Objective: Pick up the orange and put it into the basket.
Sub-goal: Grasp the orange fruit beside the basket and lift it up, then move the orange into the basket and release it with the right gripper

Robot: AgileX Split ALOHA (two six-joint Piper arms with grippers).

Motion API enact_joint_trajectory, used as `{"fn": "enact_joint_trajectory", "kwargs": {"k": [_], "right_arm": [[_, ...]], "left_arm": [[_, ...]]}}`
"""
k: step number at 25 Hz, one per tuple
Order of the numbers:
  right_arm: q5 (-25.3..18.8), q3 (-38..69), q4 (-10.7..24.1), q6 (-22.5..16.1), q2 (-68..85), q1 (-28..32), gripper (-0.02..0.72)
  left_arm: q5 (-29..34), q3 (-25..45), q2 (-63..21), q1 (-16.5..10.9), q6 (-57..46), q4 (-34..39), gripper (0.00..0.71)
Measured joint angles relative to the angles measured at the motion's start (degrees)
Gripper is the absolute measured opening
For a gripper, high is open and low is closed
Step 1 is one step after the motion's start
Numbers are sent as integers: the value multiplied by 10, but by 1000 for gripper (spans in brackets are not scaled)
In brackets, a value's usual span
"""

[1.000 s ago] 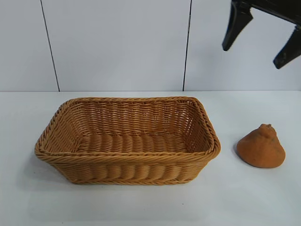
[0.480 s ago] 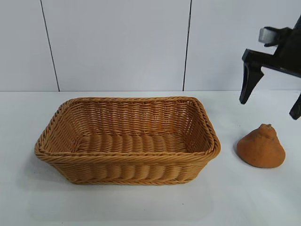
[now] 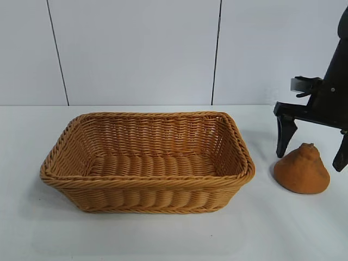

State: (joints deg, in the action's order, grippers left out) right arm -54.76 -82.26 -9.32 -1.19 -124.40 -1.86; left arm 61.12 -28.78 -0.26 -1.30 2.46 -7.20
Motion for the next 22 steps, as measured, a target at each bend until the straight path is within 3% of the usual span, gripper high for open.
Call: {"fn": "enact_joint_trajectory", "kwargs": {"k": [2, 3, 4, 17, 22], "right_arm": [[-1, 0, -1, 0, 0, 0, 187], [-3, -1, -2, 0, 1, 0, 97], [-4, -2, -2, 0, 2, 0, 53], [-134, -152, -4, 8, 72, -4, 55], [-141, -204, -4, 8, 111, -32, 55]], "left_arm": [[0, 0, 0, 0, 0, 0, 582], [0, 0, 0, 0, 0, 0, 582], [0, 0, 0, 0, 0, 0, 582], [0, 0, 0, 0, 0, 0, 582], [0, 0, 0, 0, 0, 0, 582]]}}
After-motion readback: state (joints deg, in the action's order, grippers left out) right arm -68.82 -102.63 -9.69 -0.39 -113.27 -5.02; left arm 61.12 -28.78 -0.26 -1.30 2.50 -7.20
